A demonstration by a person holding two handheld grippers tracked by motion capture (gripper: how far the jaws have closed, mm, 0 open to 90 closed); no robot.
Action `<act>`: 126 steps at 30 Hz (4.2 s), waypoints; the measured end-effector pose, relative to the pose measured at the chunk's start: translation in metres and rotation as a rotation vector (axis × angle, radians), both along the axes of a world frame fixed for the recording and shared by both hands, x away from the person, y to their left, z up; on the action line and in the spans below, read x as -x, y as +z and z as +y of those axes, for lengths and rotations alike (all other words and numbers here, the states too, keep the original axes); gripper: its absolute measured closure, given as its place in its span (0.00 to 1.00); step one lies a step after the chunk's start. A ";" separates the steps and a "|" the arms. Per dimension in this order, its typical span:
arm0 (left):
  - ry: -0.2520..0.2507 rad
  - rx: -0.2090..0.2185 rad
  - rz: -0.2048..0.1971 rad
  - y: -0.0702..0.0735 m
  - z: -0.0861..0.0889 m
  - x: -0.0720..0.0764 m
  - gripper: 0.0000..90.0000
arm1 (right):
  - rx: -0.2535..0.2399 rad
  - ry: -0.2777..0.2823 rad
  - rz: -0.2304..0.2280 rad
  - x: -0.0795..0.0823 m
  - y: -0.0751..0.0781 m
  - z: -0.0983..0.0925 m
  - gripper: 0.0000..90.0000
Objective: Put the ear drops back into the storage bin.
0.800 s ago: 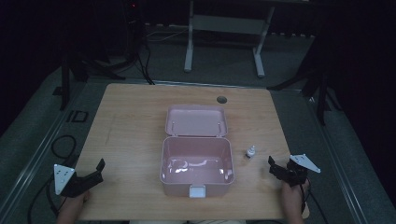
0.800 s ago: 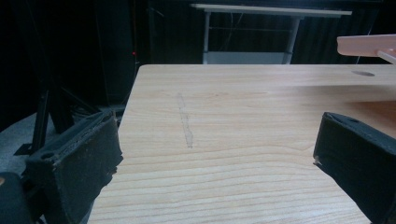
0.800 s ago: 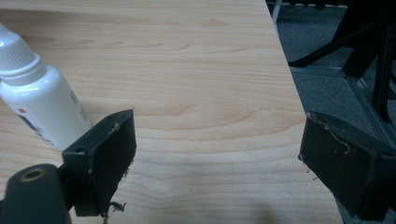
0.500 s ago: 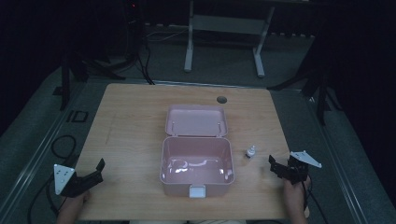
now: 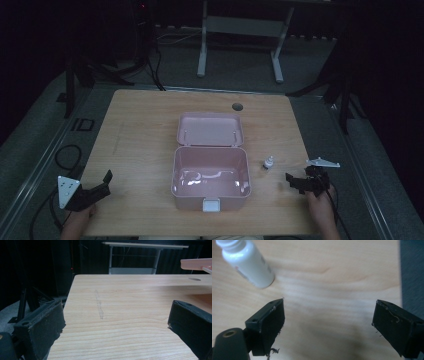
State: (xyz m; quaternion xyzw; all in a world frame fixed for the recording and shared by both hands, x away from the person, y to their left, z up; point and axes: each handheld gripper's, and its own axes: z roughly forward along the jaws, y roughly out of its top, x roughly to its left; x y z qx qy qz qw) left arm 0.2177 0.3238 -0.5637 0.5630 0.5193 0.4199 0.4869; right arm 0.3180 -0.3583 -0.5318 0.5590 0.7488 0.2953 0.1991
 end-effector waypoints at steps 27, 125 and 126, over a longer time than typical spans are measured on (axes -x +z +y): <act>-0.006 0.002 0.000 0.000 0.000 0.000 0.01 | 0.202 0.170 0.503 0.004 0.019 0.017 0.12; -0.014 0.007 0.003 0.000 0.001 0.000 0.01 | 0.354 0.386 0.744 -0.117 0.022 0.124 0.63; -0.014 0.007 0.003 0.000 0.001 0.000 0.01 | 0.360 0.390 0.747 -0.118 0.022 0.124 0.63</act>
